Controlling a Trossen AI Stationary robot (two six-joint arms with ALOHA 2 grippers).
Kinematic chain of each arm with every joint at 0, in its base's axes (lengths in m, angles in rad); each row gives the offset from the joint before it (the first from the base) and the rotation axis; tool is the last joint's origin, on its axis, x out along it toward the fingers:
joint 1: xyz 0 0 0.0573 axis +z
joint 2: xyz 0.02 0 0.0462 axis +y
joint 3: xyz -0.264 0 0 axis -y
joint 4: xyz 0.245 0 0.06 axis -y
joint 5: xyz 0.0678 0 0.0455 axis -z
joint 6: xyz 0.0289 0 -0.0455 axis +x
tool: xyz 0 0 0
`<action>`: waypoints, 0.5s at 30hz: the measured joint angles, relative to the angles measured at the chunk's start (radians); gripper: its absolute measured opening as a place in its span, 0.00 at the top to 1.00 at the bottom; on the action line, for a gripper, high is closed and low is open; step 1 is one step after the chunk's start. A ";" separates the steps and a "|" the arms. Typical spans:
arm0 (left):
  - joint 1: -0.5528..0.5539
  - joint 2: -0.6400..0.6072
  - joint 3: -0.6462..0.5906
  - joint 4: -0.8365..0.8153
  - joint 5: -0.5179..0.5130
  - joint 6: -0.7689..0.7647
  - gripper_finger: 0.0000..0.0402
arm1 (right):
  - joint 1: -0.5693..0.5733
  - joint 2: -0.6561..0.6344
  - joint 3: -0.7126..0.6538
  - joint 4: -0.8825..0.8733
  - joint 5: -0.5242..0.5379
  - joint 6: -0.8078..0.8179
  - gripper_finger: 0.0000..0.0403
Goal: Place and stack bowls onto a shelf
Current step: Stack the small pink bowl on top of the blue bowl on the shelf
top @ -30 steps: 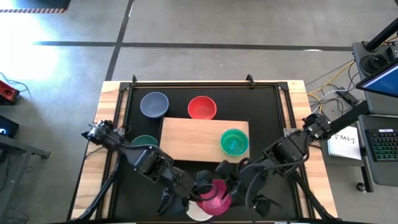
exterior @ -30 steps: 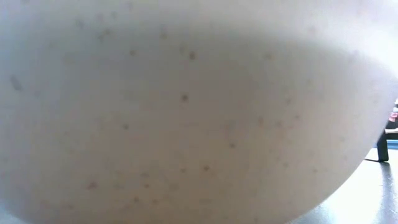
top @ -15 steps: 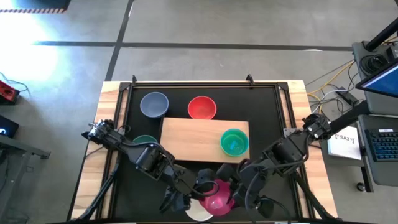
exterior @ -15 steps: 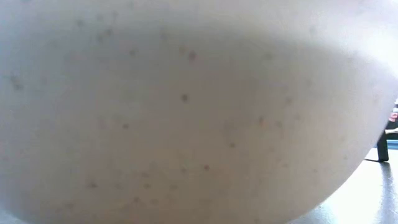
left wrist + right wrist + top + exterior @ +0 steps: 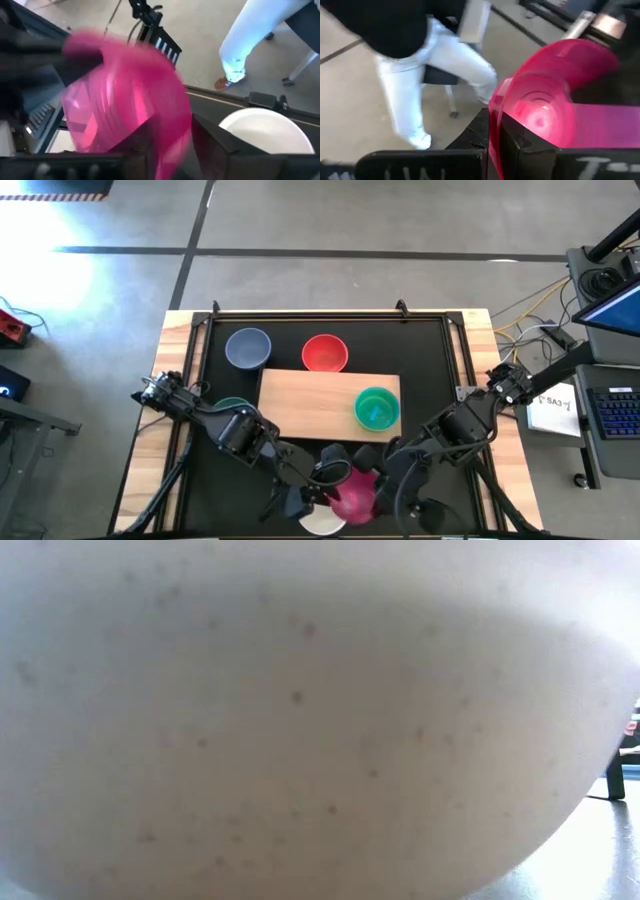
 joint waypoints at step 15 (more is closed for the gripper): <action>0.001 0.000 0.000 -0.005 -0.303 -0.044 0.51 | -0.004 0.001 0.000 -0.052 0.022 0.270 0.98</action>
